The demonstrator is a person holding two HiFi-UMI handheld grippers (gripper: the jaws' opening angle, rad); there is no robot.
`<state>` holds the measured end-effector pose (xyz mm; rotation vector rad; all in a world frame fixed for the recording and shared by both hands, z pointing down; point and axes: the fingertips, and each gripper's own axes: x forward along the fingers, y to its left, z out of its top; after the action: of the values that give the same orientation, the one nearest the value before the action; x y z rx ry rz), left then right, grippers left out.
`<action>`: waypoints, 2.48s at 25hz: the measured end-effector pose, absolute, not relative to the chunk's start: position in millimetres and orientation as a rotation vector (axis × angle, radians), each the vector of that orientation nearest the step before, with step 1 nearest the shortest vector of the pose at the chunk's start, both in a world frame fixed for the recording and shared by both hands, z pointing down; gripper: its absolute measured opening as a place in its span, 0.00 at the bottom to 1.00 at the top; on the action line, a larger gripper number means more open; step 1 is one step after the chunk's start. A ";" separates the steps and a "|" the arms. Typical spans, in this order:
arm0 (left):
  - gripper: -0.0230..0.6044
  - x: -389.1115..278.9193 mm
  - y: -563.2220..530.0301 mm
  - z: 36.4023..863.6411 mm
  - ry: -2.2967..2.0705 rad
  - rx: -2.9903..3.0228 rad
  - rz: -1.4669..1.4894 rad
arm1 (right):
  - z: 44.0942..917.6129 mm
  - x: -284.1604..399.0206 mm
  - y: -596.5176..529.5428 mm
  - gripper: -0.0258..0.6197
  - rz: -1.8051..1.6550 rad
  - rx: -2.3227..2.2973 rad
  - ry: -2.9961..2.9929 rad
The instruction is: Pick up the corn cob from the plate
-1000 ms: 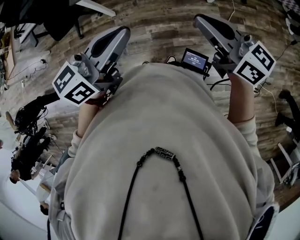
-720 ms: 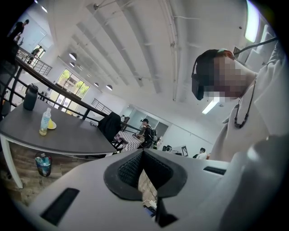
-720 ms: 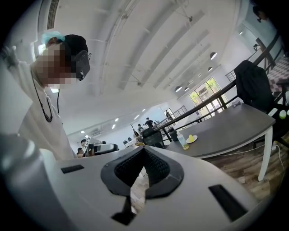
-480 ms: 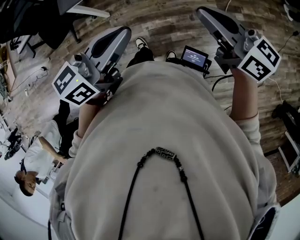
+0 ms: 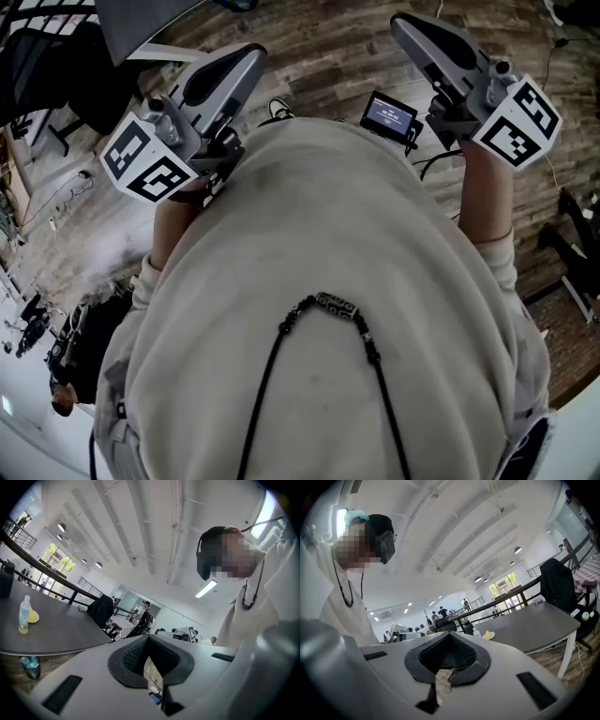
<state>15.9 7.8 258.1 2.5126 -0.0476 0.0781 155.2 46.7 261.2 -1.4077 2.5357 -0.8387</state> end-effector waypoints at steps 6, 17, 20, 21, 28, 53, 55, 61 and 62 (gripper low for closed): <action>0.04 1.4 -6.4 241.8 -0.008 2.542 0.032 | 234.2 130.8 40.1 0.07 -0.781 -1.449 2.581; 0.04 -31.8 0.8 247.1 0.090 2.560 0.100 | 203.0 96.7 26.6 0.07 -0.718 -1.486 2.696; 0.04 -40.1 9.0 247.2 0.137 2.557 0.135 | 192.0 82.3 19.4 0.07 -0.695 -1.470 2.743; 0.04 -42.0 11.8 248.8 0.149 2.553 0.145 | 190.6 79.6 18.3 0.07 -0.692 -1.466 2.754; 0.04 -36.1 45.5 267.9 0.151 2.571 0.111 | 210.2 83.7 43.4 0.07 -0.653 -1.421 2.777; 0.04 -37.5 130.8 275.4 -0.147 2.568 0.090 | 246.2 88.5 83.0 0.07 -0.715 -1.035 2.828; 0.04 -33.0 124.7 272.9 -0.195 2.554 0.112 | 243.7 94.6 79.4 0.07 -0.730 -1.021 2.817; 0.04 -30.2 96.8 245.7 -0.263 2.498 0.198 | 225.4 117.2 58.0 0.07 -0.798 -1.046 2.739; 0.04 -29.4 94.2 245.1 -0.266 2.493 0.216 | 229.0 122.9 57.9 0.07 -0.813 -1.057 2.714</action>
<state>-29.4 94.2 245.1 2.4933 -0.2658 0.2161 122.9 57.9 229.0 -1.0571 2.7140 -0.8126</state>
